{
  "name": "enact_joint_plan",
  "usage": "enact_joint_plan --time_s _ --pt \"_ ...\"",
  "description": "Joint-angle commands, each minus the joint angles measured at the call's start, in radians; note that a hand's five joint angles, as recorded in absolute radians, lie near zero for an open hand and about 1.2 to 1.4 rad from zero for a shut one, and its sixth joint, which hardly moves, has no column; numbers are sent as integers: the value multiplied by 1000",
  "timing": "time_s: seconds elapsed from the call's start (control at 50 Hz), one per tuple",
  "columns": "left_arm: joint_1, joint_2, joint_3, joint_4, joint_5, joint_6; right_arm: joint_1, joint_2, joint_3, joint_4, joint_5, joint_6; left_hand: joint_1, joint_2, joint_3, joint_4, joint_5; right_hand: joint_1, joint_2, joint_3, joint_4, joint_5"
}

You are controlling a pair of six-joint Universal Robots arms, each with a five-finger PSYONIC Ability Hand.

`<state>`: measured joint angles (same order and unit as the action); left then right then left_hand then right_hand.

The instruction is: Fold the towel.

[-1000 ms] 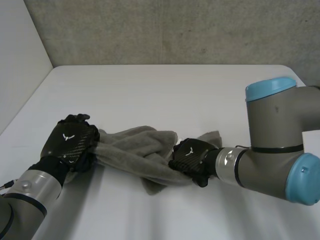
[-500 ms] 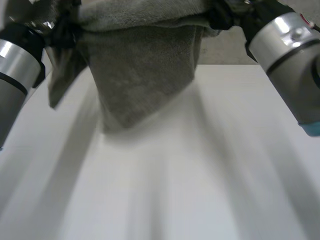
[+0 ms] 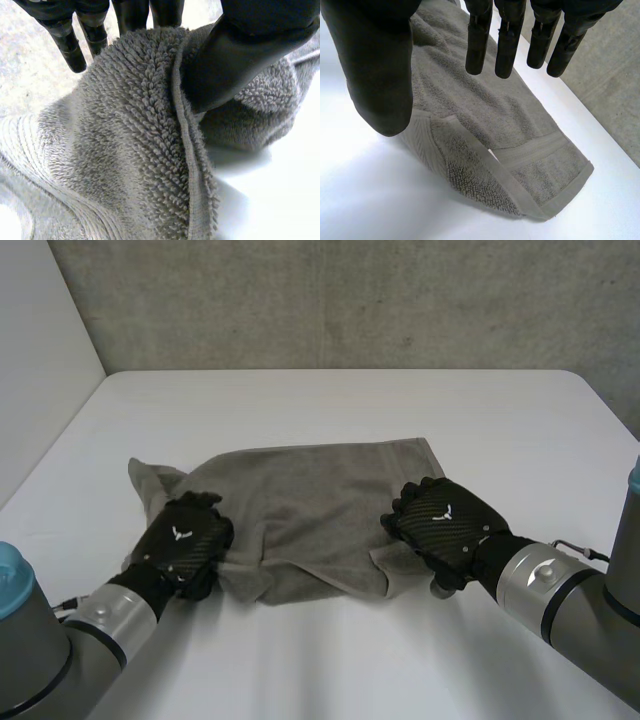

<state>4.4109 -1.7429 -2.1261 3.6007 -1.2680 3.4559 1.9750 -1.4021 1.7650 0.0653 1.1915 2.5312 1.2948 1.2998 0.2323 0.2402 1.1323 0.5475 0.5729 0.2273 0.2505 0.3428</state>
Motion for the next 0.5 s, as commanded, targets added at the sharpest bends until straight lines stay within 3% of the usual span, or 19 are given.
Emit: enact_joint_plan --time_s 0.02,0.14,0.28,0.32,0.5 --pt "42 9 11 -7 -4 11 11 23 -19 -10 -4 12 26 20 -58 -66 13 -160 -185 -53 -76 -129" --pt "48 28 12 -5 -7 11 28 93 -45 -13 -4 11 17 12 -58 -66 5 -373 -398 -53 -76 -343" --pt "64 43 3 -7 -5 11 102 192 -101 -21 8 -17 8 3 -58 -66 -4 -373 -398 -53 -76 -343" --pt "74 49 0 -7 -4 11 113 251 -143 -4 16 -43 8 3 -58 -66 -4 -264 -289 -53 -76 -234" --pt "104 69 -5 -5 -2 9 108 268 -131 -15 19 -48 -7 -12 -58 -66 -19 -87 -112 -53 -76 -57"
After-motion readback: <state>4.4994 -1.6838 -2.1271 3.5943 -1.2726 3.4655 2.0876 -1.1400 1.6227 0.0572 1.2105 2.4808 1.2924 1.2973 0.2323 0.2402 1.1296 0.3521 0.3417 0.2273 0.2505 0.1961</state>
